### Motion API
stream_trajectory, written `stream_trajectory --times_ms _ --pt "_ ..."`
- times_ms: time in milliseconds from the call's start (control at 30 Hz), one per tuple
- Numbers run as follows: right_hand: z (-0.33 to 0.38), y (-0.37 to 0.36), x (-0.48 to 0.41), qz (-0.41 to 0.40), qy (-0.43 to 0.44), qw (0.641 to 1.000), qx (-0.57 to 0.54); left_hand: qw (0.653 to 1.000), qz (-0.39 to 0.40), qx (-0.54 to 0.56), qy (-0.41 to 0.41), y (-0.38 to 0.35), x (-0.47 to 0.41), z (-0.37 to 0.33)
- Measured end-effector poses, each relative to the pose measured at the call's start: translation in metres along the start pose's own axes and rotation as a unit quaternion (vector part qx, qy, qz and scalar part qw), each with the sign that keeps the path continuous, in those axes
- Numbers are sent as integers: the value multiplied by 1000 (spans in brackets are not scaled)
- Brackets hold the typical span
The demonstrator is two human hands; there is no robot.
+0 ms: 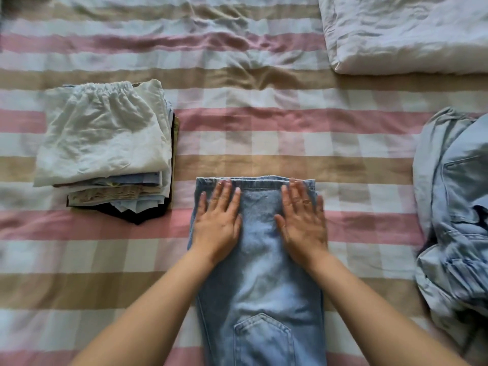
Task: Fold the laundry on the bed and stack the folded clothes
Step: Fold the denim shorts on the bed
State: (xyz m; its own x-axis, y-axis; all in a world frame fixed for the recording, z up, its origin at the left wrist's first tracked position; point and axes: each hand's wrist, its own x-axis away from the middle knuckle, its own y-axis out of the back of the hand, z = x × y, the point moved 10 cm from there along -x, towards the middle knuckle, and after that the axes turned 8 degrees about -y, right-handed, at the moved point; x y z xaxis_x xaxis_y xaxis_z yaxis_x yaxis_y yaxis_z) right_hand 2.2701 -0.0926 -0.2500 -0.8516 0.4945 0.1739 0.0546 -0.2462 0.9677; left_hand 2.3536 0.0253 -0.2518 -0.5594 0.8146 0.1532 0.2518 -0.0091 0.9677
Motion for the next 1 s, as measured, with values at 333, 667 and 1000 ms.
stream_trajectory --times_ms 333,667,1000 --pt "-2 -32 49 110 20 993 35 992 119 8 -45 -43 48 -41" --pt "-4 23 243 30 146 972 -179 967 -36 186 -173 18 223 -103" --pt "-21 -25 270 79 150 977 -129 966 77 204 -142 -33 244 -92"
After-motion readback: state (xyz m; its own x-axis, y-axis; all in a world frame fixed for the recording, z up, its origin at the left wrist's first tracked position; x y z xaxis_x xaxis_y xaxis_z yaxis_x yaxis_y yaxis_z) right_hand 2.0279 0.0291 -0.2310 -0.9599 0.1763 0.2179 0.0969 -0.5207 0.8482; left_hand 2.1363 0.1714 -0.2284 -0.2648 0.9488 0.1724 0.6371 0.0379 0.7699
